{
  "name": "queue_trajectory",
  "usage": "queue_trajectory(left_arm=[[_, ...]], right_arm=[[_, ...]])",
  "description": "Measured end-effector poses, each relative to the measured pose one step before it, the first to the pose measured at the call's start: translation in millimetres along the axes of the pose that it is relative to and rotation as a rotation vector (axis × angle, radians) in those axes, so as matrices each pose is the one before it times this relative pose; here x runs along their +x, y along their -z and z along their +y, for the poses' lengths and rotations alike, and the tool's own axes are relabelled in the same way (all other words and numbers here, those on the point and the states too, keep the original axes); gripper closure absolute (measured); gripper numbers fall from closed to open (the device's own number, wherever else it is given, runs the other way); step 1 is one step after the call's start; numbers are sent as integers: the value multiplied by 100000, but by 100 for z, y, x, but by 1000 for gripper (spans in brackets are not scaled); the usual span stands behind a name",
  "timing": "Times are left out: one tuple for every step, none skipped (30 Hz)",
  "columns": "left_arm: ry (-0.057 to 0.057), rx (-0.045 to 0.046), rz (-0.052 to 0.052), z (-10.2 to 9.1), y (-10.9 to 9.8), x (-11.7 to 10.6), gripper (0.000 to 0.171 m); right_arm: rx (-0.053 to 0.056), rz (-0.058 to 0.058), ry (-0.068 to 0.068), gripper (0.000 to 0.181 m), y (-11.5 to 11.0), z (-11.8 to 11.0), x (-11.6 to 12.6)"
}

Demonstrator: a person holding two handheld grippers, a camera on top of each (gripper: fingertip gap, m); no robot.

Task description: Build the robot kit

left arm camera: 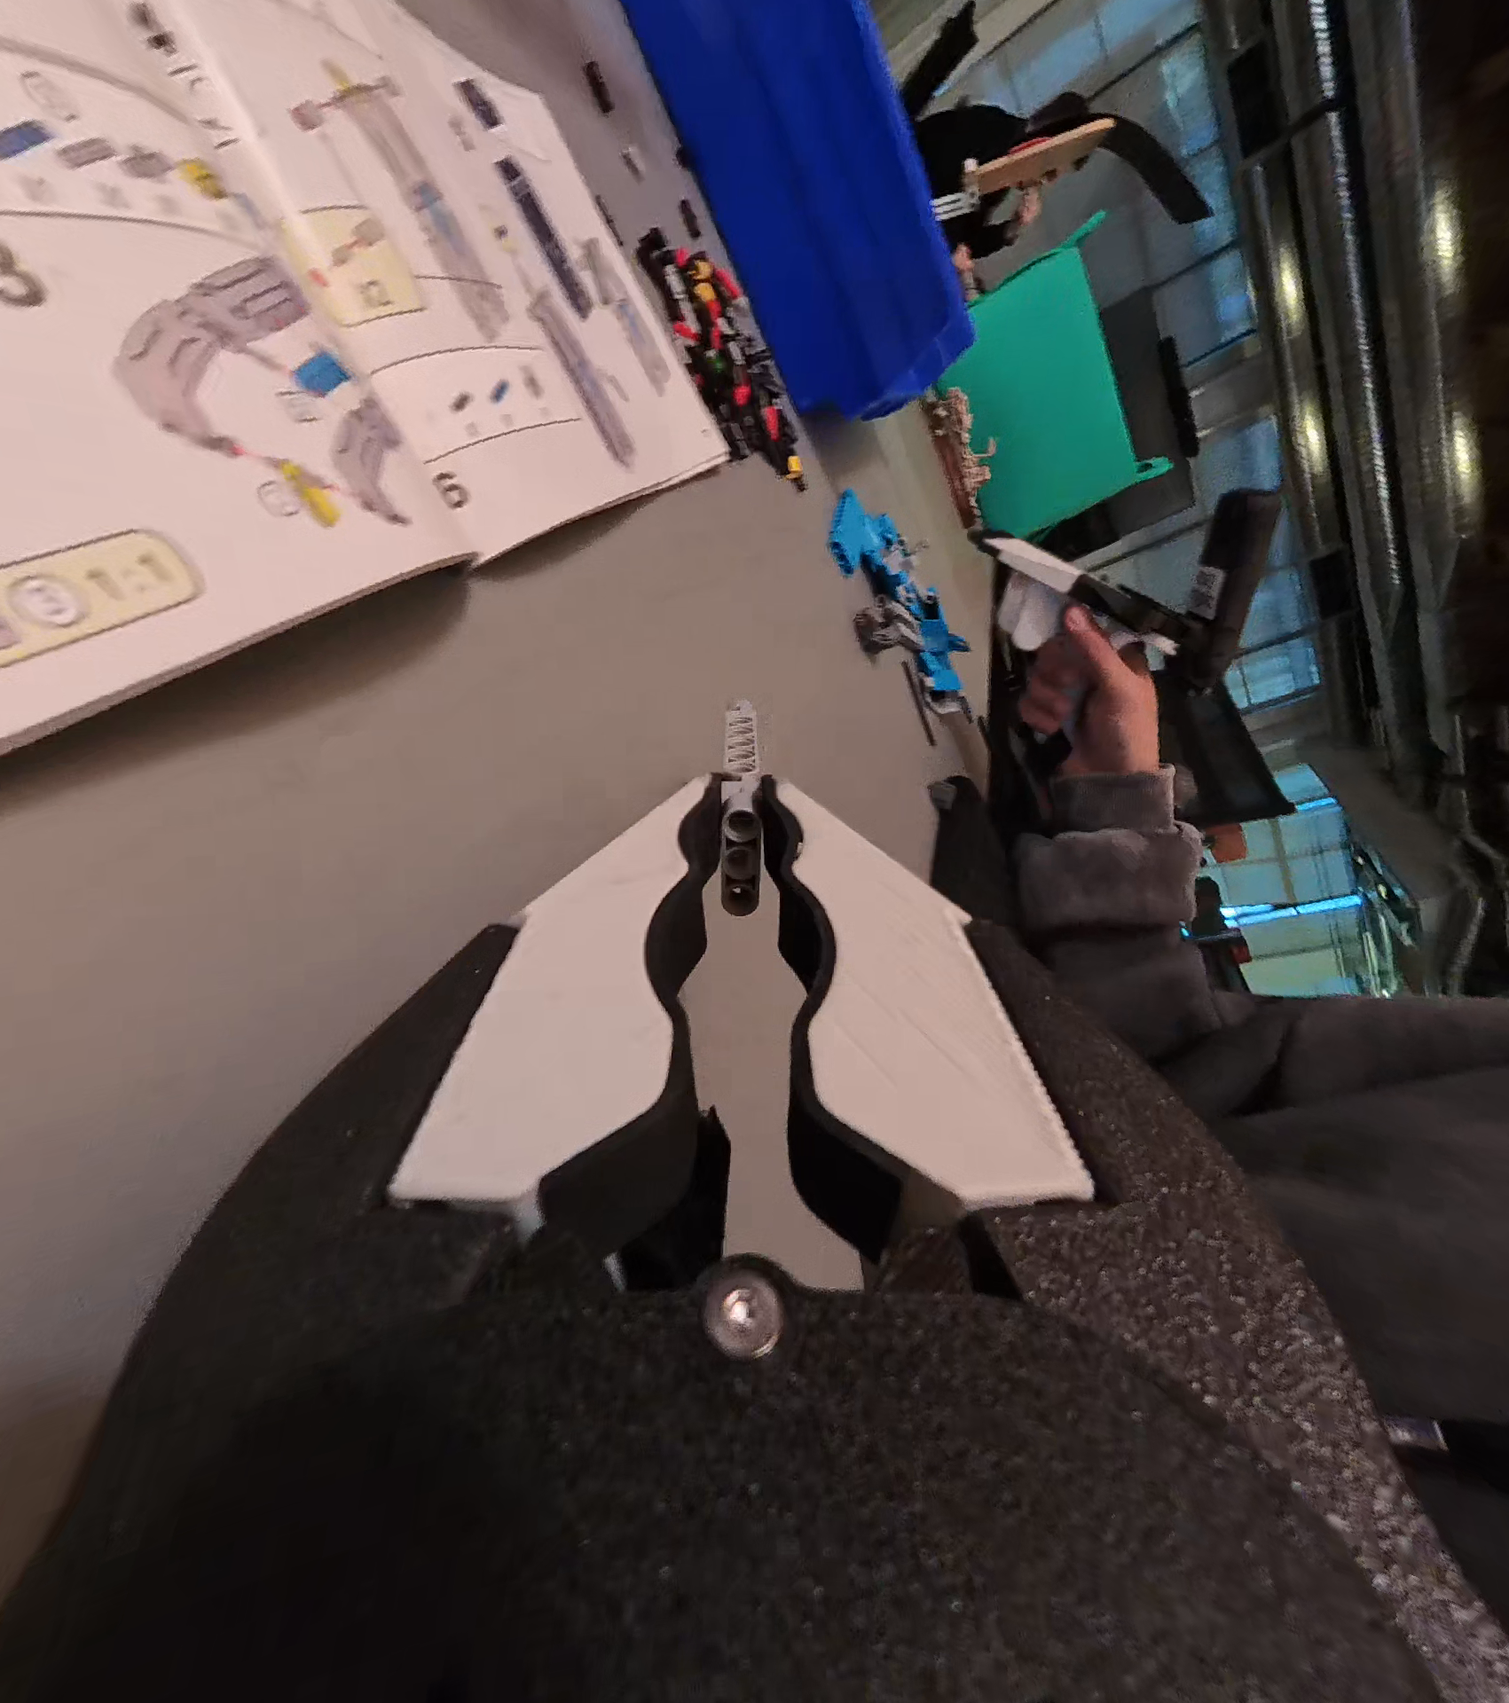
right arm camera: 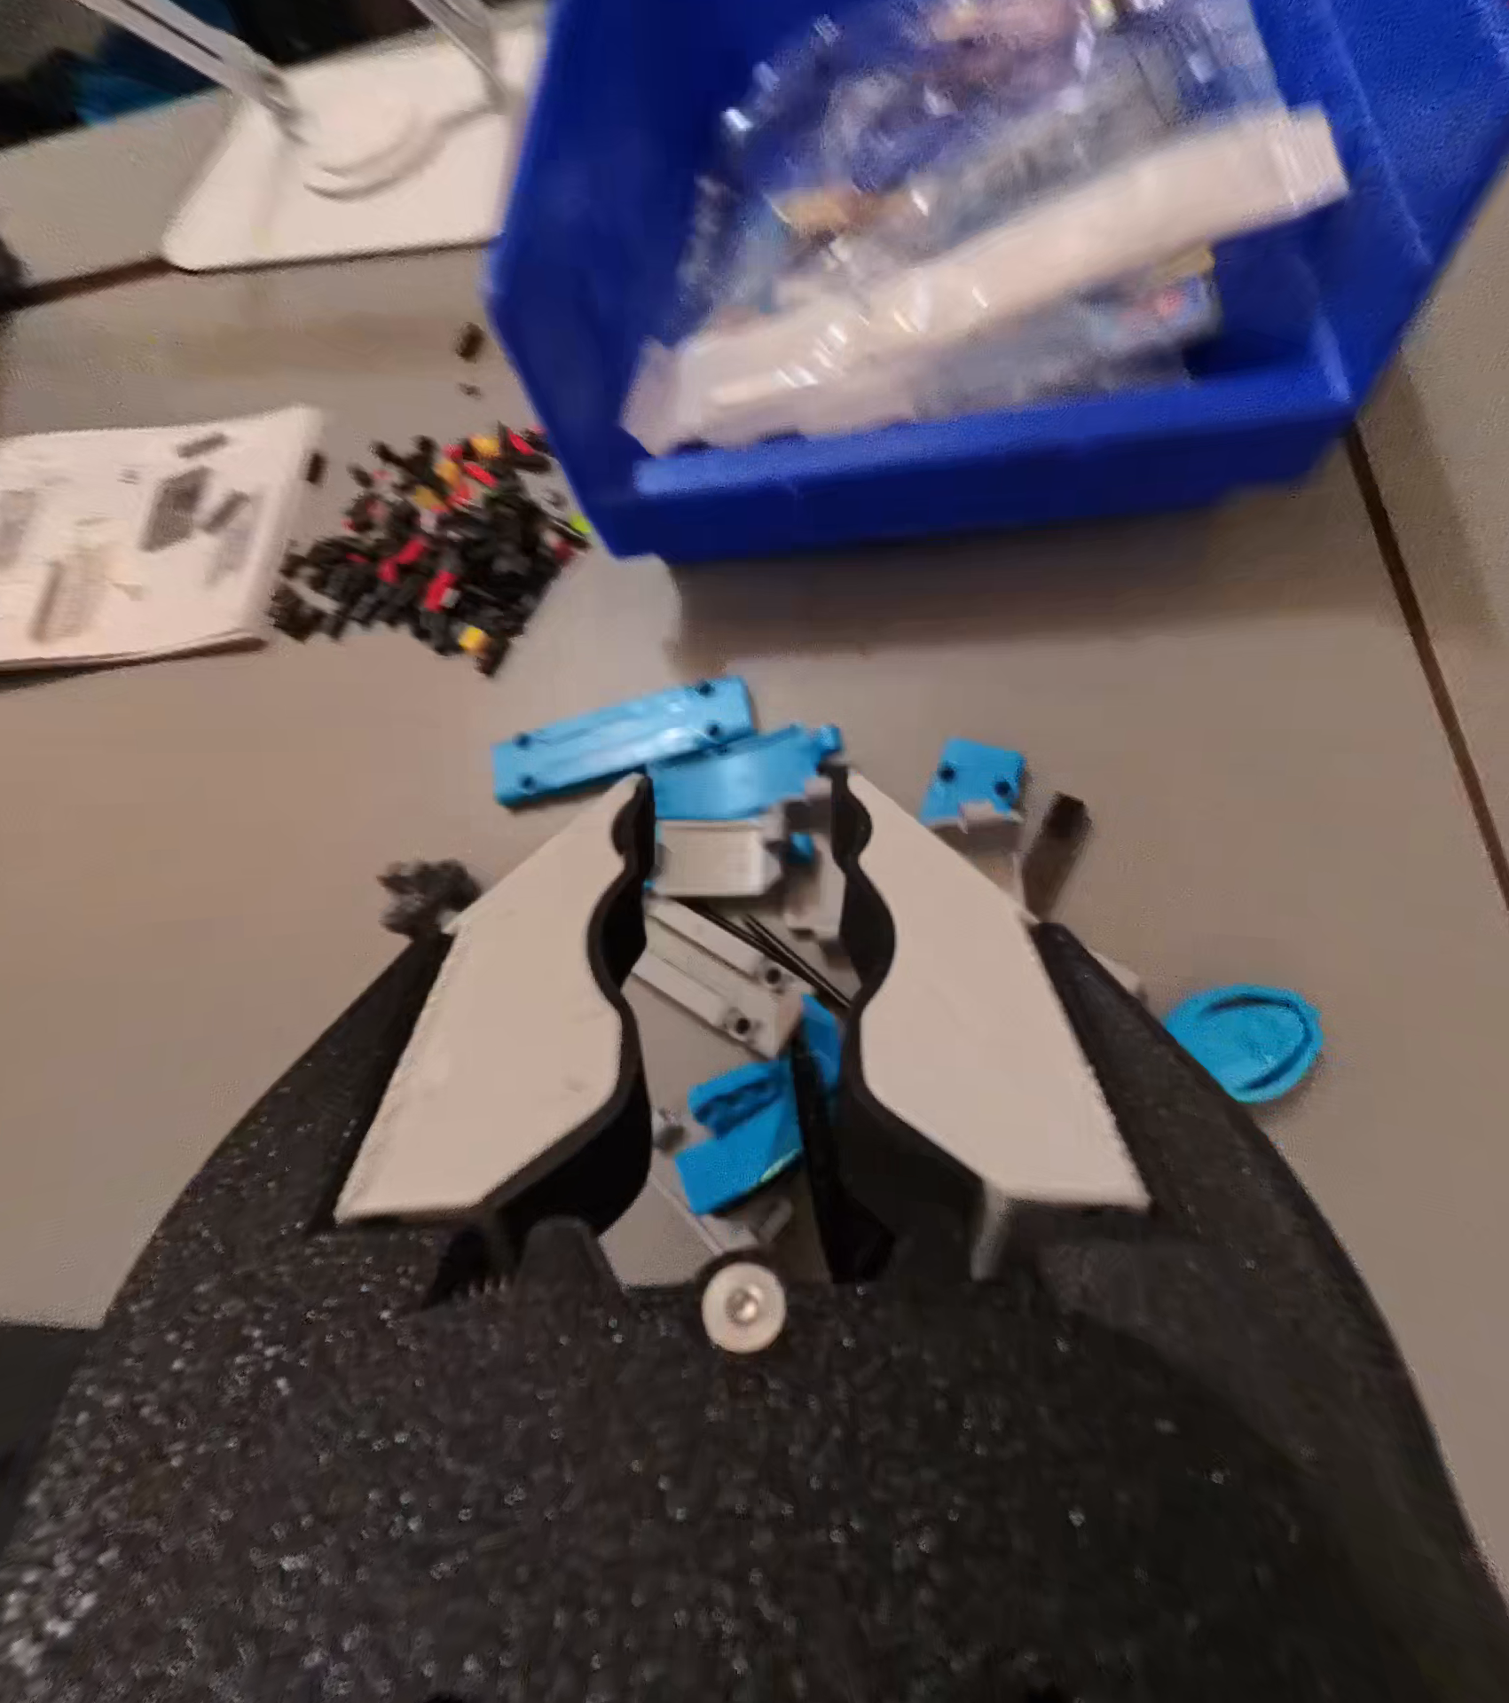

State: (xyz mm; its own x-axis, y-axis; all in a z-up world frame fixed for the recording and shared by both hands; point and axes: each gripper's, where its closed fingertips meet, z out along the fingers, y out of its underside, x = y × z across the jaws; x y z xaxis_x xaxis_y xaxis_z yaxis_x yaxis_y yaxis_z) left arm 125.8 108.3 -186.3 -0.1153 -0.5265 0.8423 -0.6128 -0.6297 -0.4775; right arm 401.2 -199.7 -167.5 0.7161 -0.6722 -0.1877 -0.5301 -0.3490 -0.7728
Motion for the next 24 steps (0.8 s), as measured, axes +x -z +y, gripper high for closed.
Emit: queue_trajectory(left_arm=[[1131, 562, -2293, -74, 88, -491, 165], [757, 631, -1309, -106, 104, -294, 165], [792, 516, -1612, -80, 88, -334, 165], [822, 279, -2938, -10, 94, -577, 165], [1045, -335, -3495, 102, 77, -690, 165], [1168, -560, -1465, 130, 37, -383, 163], [1041, -689, 426, 123, 10, -41, 163], [288, -764, -39, 123, -24, -40, 163], [-91, -992, -1337, 169, -55, -219, 162], [-216, -1245, -1992, 204, -100, -288, 159], [-648, -1517, -1466, 220, -139, -163, 153], [-1422, -1202, -75, 143, -125, 130, 151], [-2003, -463, -702, 31, -62, 103, 149], [-2661, -118, -1495, -16, -8, 14, 148], [-2751, -240, -1690, 21, -8, -32, 148], [-2134, -375, -981, 42, 19, 4, 147], [-1122, 136, -753, -43, 83, -68, 146], [-898, 1054, -1309, -215, 179, -177, 144], [-1554, 2251, -2273, -458, 286, -253, 138], [-2727, 3053, -2985, -618, 412, -286, 134], [-3352, 3608, -2769, -698, 489, -228, 133], [-3016, 3721, -1928, -726, 487, -127, 133], [-1879, 3979, -1060, -730, 477, -51, 134], [-549, 4025, -302, -708, 411, -25, 134]], right_arm=[[-3163, 457, -1913, 143, -452, 826, 549], [-3841, -182, 279, 144, -656, 892, -6], [-4087, 839, 2258, 146, -696, 830, -175], [-3686, 1649, 3962, 148, -579, 635, -228], [-2768, 3310, 4146, 152, -405, 367, 18], [-1110, 4682, 3610, 155, -175, 46, 302], [645, 3660, 2418, 156, 1, -211, 271], [1312, 1675, 406, 156, 67, -284, 116], [481, 247, -1307, 156, 14, -143, 88], [-735, -1228, -1969, 156, -128, 74, -48], [-1812, -2099, -1726, 156, -257, 266, -157], [-1908, -1371, -876, 156, -320, 313, -84], [-1271, -178, -142, 157, -272, 272, 18], [-1010, -47, 600, 161, -145, 233, -87], [793, 691, 535, 167, 121, -105, -51], [957, 548, 1035, 175, 276, -195, -99], [1215, 498, 1171, 180, 356, -292, -118], [918, 1185, 868, 180, 428, -338, -10], [901, 619, 961, 180, 523, -448, -173], [1534, -384, 1575, 180, 617, -651, -482], [1965, -953, 2240, 180, 682, -835, -771], [2549, -1299, 2683, 180, 661, -1040, -1027], [3258, -2544, 2859, 180, 543, -1227, -1399], [3525, -3991, 2472, 180, 275, -1313, -1812]])
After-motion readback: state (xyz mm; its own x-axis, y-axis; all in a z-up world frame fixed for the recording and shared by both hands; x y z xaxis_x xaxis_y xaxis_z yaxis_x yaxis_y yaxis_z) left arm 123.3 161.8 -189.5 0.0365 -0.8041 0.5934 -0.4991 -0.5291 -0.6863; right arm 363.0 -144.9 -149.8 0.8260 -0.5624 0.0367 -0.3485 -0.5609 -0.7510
